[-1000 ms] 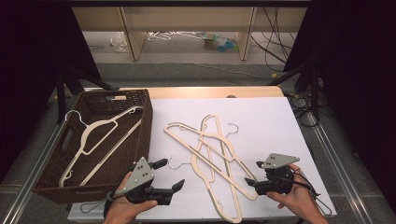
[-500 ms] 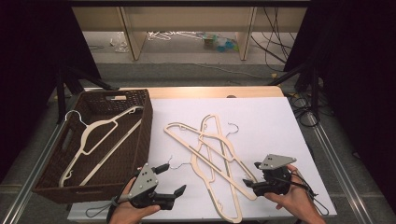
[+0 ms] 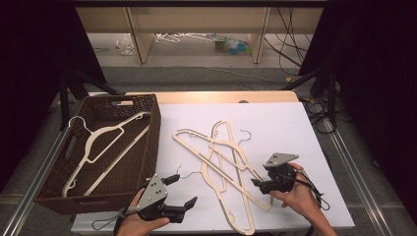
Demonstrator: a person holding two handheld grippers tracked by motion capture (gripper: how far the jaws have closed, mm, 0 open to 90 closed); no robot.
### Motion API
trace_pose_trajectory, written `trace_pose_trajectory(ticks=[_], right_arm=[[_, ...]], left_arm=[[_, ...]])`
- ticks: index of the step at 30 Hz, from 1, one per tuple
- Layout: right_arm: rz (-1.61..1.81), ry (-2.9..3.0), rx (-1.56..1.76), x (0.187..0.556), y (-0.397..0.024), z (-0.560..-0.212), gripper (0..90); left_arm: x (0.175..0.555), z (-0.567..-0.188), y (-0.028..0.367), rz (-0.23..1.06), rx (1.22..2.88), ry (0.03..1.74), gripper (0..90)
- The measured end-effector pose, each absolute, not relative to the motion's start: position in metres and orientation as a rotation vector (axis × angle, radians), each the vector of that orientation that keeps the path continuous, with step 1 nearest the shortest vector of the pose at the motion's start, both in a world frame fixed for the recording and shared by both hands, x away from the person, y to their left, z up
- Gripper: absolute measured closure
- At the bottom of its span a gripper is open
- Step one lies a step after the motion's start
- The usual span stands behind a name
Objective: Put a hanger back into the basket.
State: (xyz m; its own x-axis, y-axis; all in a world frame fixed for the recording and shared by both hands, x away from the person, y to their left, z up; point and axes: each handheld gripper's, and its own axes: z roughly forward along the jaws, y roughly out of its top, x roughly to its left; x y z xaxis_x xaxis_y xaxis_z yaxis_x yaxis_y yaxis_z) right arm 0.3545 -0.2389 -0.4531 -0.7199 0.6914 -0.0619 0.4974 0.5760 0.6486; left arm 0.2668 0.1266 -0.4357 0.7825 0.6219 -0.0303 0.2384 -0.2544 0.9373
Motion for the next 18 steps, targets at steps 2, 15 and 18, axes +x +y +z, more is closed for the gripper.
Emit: trace_pose_trajectory(ticks=[2, 15, 18], right_arm=[[0.887, 2.506, 0.995, 0.361, -0.237, -0.457, 37.8], [0.752, 2.616, 1.111, 0.39, -0.223, -0.47, 49.4], [0.749, 2.631, 1.099, 0.393, -0.221, -0.47, 50.3]], left_arm=[[0.267, -0.436, 0.126, 0.42, 1.835, 0.657, 16.4], [0.266, -0.437, 0.126, 0.423, 1.857, 0.647, 16.6], [0.266, -0.437, 0.127, 0.422, 1.851, 0.654, 16.7]])
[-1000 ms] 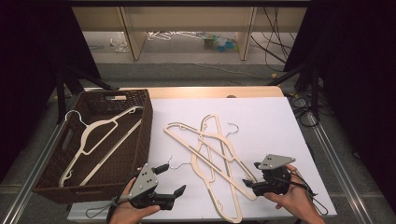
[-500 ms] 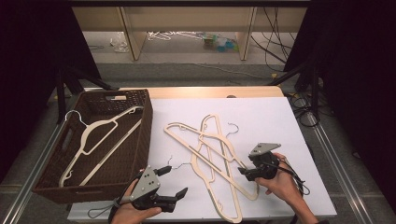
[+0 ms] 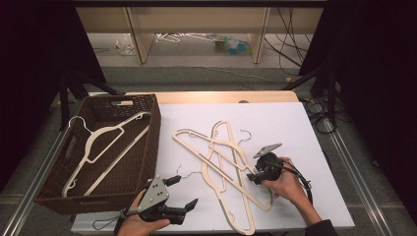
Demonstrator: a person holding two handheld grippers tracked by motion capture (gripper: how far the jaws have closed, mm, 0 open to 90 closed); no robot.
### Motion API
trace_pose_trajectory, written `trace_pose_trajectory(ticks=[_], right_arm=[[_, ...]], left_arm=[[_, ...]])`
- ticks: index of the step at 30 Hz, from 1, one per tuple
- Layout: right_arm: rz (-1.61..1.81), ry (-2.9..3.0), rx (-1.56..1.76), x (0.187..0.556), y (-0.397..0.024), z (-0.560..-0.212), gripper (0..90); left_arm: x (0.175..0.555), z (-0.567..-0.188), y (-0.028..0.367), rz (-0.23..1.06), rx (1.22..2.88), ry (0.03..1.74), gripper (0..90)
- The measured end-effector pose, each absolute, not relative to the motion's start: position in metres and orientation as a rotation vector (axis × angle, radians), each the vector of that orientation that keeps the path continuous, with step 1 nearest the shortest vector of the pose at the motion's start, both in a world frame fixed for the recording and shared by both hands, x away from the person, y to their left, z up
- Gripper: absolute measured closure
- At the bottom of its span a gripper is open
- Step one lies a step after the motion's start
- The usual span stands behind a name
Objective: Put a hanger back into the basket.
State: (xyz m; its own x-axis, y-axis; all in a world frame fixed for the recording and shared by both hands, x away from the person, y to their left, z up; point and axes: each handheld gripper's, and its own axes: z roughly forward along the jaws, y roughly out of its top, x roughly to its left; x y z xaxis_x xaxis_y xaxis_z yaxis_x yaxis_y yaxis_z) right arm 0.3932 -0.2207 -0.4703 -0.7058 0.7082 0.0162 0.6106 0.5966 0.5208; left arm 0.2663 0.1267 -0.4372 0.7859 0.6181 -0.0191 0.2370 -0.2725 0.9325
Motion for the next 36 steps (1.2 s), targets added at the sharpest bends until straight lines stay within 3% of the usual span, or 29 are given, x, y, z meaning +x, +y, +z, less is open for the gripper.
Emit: trace_pose_trajectory(ticks=[12, 22, 36], right_arm=[[0.652, 2.66, 1.143, 0.4, -0.214, -0.466, 68.0], [0.6, 2.684, 1.143, 0.406, -0.212, -0.464, 76.6], [0.573, 2.778, 0.946, 0.399, -0.217, -0.457, 80.0]], left_arm=[[0.267, -0.442, 0.125, 0.417, 1.874, 0.649, 16.9], [0.27, -0.443, 0.125, 0.427, 1.874, 0.657, 17.4], [0.272, -0.442, 0.128, 0.441, 1.88, 0.653, 17.8]])
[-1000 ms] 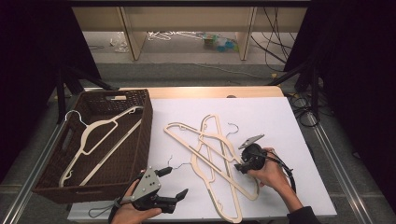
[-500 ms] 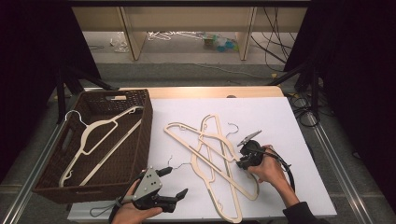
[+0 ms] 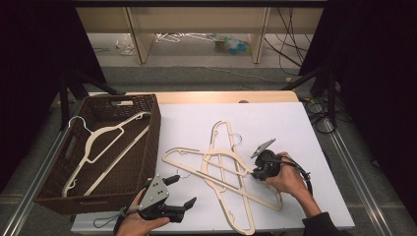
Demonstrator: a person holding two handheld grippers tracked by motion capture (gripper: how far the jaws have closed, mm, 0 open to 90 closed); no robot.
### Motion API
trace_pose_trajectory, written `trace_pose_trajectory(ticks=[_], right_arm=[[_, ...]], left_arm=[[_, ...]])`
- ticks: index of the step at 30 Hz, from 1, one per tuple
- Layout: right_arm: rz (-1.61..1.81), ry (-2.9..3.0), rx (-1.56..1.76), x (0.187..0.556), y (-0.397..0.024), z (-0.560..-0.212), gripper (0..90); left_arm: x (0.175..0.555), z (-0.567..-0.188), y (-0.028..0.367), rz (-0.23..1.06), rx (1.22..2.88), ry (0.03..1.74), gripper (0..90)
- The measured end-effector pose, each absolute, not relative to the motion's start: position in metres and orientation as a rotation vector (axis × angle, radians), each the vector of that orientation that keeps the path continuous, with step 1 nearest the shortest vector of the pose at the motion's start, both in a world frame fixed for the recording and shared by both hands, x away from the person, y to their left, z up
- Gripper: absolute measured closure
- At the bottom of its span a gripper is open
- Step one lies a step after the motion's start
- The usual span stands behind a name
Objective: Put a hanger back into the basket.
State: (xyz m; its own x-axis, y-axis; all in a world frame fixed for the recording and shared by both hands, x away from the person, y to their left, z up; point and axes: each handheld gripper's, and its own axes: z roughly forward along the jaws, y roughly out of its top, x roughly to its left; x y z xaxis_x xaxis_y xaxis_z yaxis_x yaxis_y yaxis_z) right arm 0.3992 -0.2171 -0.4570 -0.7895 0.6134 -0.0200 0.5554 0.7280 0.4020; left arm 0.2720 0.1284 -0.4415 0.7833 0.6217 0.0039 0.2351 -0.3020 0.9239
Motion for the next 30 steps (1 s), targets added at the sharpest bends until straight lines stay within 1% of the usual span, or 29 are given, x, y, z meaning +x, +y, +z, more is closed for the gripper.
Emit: trace_pose_trajectory(ticks=[5, 7, 9, 13, 14, 16, 18, 20, 22, 25, 26, 27, 30], right_arm=[[0.518, 2.781, 0.825, 0.386, -0.217, -0.446, 80.0], [0.508, 2.781, 0.803, 0.38, -0.217, -0.441, 80.0], [0.503, 2.771, 0.754, 0.372, -0.218, -0.436, 80.0], [0.516, 2.764, 0.714, 0.359, -0.219, -0.426, 80.0], [0.506, 2.761, 0.692, 0.352, -0.218, -0.423, 79.9], [0.488, 2.778, 0.684, 0.345, -0.218, -0.422, 80.0], [0.471, 2.785, 0.662, 0.339, -0.22, -0.422, 80.0], [0.484, 2.788, 0.648, 0.333, -0.222, -0.421, 80.0], [0.475, 2.789, 0.636, 0.33, -0.223, -0.42, 80.0], [0.465, 2.799, 0.622, 0.327, -0.222, -0.418, 80.0], [0.465, 2.794, 0.61, 0.325, -0.22, -0.417, 80.0], [0.461, 2.798, 0.609, 0.325, -0.219, -0.417, 80.0], [0.468, 2.787, 0.586, 0.323, -0.218, -0.415, 80.0]], left_arm=[[0.277, -0.444, 0.12, 0.469, 1.92, 0.631, 18.2], [0.282, -0.444, 0.114, 0.458, 1.935, 0.616, 26.0], [0.288, -0.444, 0.107, 0.465, 1.973, 0.622, 24.3], [0.3, -0.446, 0.093, 0.471, 1.985, 0.63, 23.3], [0.31, -0.449, 0.085, 0.49, 2.013, 0.64, 22.5], [0.32, -0.451, 0.078, 0.505, 2.035, 0.646, 21.1], [0.326, -0.451, 0.076, 0.512, 2.04, 0.651, 21.8], [0.342, -0.454, 0.069, 0.475, 2.073, 0.697, 21.4], [0.35, -0.457, 0.065, 0.462, 2.106, 0.692, 21.2], [0.356, -0.46, 0.06, 0.465, 2.123, 0.682, 23.0], [0.362, -0.464, 0.053, 0.421, 2.16, 0.671, 23.5], [0.366, -0.466, 0.049, 0.424, 2.184, 0.654, 23.9], [0.37, -0.469, 0.042, 0.414, 2.19, 0.641, 28.0]])
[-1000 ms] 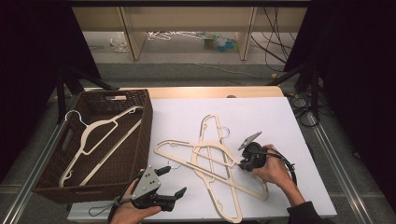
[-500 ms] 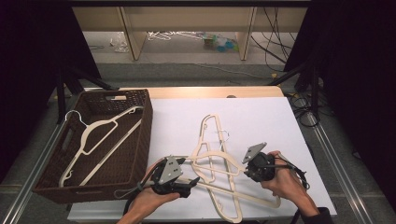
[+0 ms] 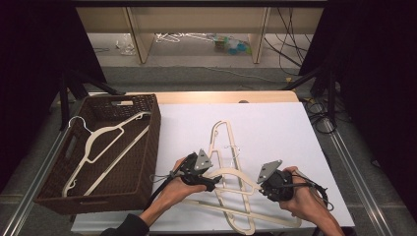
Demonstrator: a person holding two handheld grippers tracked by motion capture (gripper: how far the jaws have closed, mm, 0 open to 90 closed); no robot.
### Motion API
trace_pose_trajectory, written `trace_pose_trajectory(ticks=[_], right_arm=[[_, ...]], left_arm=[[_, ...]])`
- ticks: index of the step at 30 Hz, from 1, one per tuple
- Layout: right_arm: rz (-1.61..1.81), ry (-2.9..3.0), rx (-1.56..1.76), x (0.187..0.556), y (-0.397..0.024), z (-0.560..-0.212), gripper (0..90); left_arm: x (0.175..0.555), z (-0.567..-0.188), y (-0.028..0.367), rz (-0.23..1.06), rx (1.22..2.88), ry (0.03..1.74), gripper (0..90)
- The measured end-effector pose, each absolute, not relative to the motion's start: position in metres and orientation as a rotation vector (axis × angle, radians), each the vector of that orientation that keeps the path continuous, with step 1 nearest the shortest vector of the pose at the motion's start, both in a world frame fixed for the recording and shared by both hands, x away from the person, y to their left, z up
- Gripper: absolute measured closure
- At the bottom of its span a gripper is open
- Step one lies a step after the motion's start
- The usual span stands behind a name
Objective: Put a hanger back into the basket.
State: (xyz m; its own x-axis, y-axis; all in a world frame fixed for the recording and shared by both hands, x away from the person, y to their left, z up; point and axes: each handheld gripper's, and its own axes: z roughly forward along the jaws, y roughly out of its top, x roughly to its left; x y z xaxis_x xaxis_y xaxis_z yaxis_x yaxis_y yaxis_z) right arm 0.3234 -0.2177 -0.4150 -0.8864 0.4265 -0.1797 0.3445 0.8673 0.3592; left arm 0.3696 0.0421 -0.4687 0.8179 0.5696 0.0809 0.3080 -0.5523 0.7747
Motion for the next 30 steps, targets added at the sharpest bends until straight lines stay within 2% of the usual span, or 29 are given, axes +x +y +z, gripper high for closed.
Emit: trace_pose_trajectory(ticks=[7, 8, 16, 26, 30], right_arm=[[0.476, 2.786, 0.571, 0.321, -0.216, -0.411, 80.0], [0.473, 2.789, 0.562, 0.321, -0.215, -0.411, 79.9], [0.486, 2.791, 0.525, 0.32, -0.211, -0.412, 79.8], [0.532, 2.785, 0.437, 0.32, -0.217, -0.409, 79.7], [0.576, 2.758, 0.439, 0.322, -0.221, -0.405, 75.7]], left_arm=[[0.372, -0.475, 0.025, 0.372, 2.229, 0.552, 36.9], [0.373, -0.476, 0.024, 0.367, 2.243, 0.525, 42.8], [0.375, -0.469, 0.022, 0.343, 2.258, 0.442, 61.9], [0.369, -0.442, 0.03, 0.331, 2.31, 0.316, 68.5], [0.36, -0.424, 0.037, 0.334, 2.31, 0.268, 71.5]])
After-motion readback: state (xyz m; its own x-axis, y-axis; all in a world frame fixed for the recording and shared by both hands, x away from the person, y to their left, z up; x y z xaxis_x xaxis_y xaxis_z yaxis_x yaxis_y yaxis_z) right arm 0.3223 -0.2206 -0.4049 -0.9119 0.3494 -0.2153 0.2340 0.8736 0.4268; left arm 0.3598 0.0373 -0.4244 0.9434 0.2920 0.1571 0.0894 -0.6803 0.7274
